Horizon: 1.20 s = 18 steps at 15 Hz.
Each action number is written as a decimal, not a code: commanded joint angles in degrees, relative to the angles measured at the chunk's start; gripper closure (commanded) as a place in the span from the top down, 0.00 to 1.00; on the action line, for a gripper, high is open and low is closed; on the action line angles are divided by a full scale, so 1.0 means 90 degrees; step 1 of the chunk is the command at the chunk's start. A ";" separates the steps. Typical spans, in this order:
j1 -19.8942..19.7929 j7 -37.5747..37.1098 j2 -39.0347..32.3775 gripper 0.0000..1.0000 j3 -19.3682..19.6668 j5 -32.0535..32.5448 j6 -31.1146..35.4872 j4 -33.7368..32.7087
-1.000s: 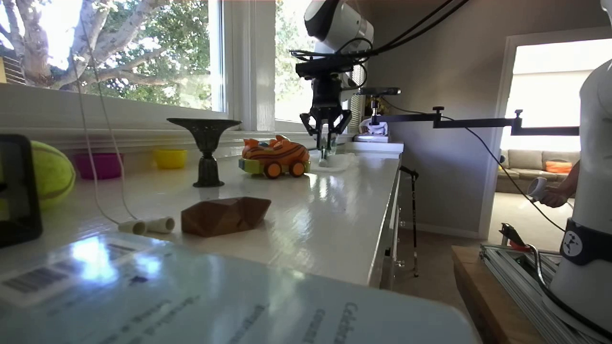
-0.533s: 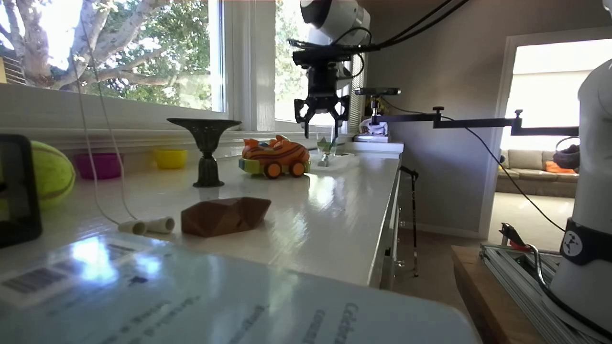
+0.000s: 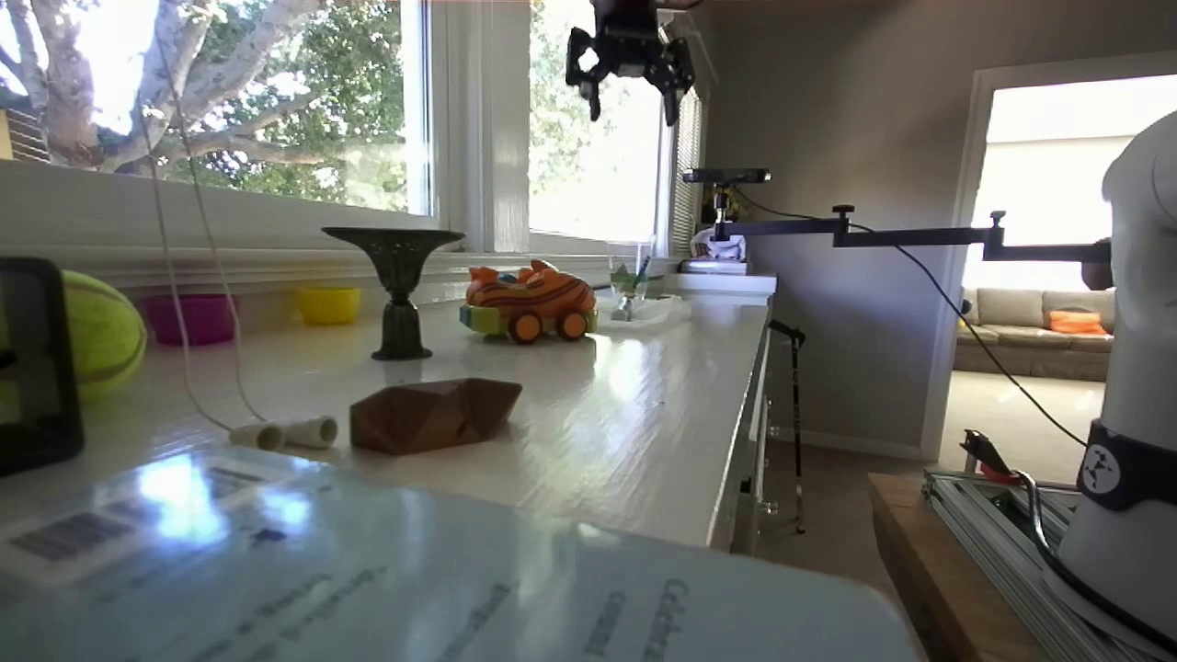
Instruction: Pick up the marker from the cup and put it on the counter
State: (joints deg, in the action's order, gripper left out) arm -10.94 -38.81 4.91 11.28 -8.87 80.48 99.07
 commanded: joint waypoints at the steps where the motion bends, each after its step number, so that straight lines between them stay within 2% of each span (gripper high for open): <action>1: -0.0016 0.1160 0.0312 1.00 -0.0012 0.0242 -0.0694 -0.0511; 6: 0.0044 0.2773 0.0618 1.00 -0.0078 0.0391 -0.0288 -0.0156; 18: 0.0655 0.5696 0.1118 1.00 -0.0629 0.0754 0.0862 0.1600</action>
State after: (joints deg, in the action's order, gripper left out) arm -6.63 7.26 10.63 6.62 -5.29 84.78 107.69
